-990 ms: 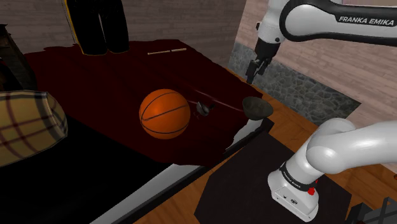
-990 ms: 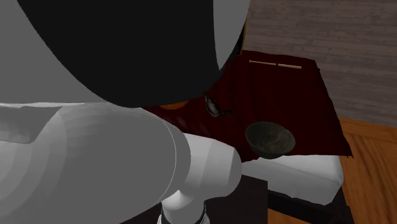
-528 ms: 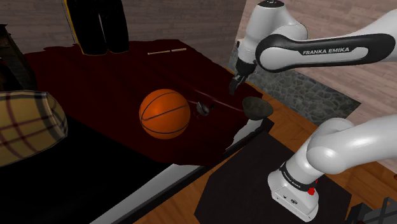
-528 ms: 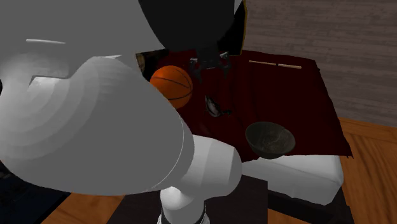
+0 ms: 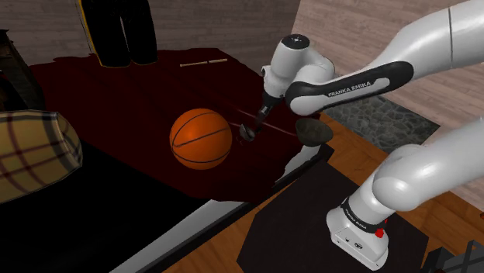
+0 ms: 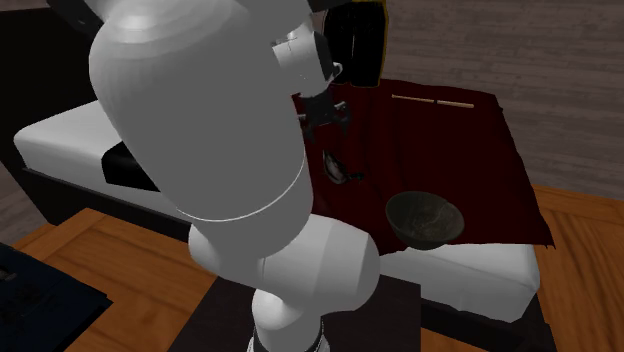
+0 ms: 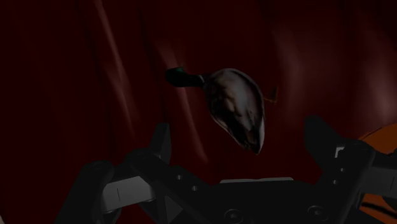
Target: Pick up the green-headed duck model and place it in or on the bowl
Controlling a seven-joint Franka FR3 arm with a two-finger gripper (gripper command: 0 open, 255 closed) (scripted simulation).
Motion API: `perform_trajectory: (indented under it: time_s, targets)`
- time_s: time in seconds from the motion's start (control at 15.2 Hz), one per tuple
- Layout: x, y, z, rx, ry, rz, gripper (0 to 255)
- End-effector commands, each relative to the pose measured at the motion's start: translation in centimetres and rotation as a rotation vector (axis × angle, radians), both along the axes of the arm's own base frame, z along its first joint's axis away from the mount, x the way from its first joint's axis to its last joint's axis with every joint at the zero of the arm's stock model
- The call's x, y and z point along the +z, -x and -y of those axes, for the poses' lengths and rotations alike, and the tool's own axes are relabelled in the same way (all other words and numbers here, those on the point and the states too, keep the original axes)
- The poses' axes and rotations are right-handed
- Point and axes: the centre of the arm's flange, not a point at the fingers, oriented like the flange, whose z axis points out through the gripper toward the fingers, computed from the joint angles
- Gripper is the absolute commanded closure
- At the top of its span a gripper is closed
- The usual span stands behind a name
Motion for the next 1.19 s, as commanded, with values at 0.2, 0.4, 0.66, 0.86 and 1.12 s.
perform_trajectory:
  time_s: [0.2, 0.4, 0.66, 0.86, 1.12]
  targets:
    - [-4.9, -3.0, -2.0, 0.08, 0.039, 0.066, 0]
    - [-7.8, -5.0, -3.3, 0.126, 0.064, 0.103, 0]
    - [-9.6, -5.9, -3.1, 0.132, 0.067, 0.108, 0]
    - [-11.0, -6.5, -2.7, 0.132, 0.067, 0.108, 0]
    - [-11.7, -6.8, -2.5, 0.132, 0.067, 0.108, 0]
